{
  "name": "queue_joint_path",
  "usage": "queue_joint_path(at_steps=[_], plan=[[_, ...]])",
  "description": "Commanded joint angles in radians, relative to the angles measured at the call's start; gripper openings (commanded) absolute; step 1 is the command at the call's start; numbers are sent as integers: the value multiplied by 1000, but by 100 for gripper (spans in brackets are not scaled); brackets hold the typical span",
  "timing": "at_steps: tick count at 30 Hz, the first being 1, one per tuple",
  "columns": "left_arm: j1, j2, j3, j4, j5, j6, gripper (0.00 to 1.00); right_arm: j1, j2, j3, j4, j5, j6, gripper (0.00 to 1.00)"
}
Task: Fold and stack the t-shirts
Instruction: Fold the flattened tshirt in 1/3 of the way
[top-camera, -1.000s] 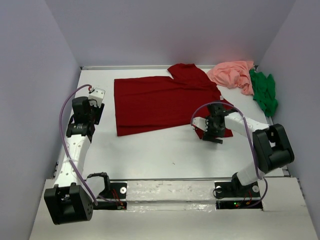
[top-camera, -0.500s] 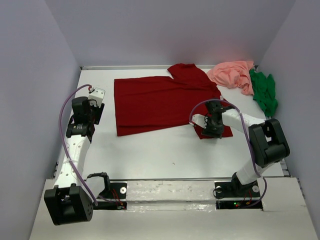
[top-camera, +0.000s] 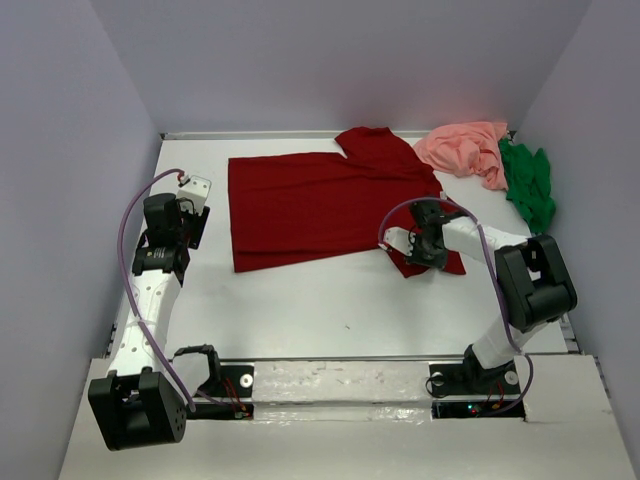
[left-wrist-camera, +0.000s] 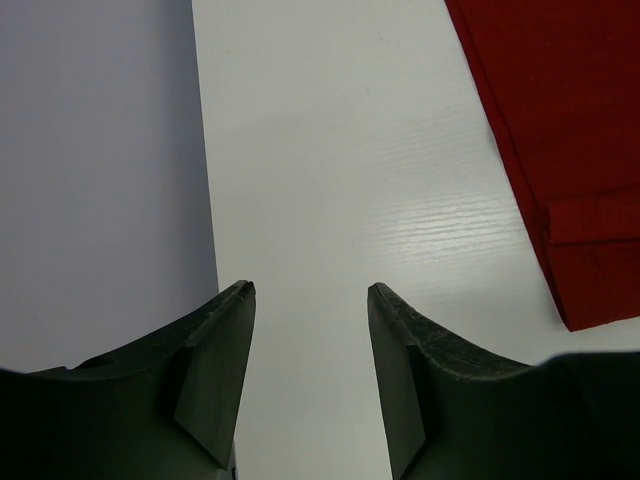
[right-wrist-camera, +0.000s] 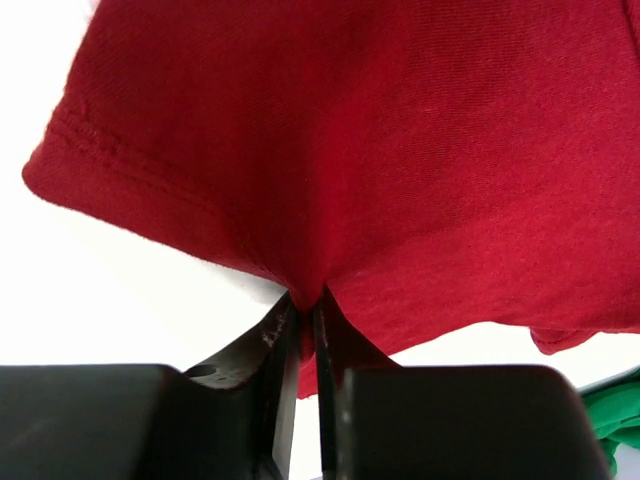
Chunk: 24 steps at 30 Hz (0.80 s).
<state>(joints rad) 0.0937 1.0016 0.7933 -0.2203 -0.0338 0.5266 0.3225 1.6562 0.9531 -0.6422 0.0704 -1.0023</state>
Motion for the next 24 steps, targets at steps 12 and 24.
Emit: queue_joint_path(at_steps=[12,24], plan=[[6,-14,12,27,20,10,61,9,-35,162,-56,19,31,0],[5,-1,33,10,29,19,61,9,60,351,-77,57,44,0]])
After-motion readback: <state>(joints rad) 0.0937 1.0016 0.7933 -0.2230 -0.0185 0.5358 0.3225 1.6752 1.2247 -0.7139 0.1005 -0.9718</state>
